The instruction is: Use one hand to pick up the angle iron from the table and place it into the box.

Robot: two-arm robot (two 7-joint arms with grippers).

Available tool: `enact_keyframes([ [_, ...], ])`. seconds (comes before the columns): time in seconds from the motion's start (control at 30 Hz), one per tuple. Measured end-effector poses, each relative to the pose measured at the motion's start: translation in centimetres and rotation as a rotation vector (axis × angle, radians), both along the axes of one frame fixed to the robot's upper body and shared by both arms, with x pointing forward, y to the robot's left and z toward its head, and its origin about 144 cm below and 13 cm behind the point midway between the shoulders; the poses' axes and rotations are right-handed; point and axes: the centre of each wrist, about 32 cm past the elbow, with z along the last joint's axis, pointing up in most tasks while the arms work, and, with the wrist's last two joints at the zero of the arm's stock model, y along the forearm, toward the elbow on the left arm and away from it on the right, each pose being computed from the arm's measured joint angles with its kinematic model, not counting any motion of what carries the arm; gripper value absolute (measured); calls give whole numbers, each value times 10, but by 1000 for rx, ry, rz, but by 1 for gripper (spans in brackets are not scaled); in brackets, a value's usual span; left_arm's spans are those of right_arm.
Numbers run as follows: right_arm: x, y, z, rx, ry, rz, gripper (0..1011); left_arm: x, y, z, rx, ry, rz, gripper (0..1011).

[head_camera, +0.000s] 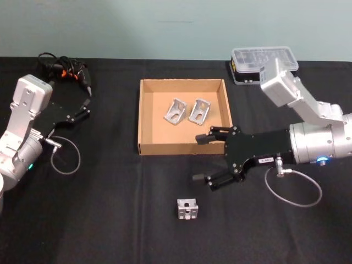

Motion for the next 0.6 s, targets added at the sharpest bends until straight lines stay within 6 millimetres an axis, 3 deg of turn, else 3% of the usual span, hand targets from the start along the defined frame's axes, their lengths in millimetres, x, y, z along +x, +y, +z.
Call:
enact_keyframes([
  [0.6, -7, 19, -12, -97, 5, 67, 1003, 0, 0, 0, 0, 0, 0, 1000],
])
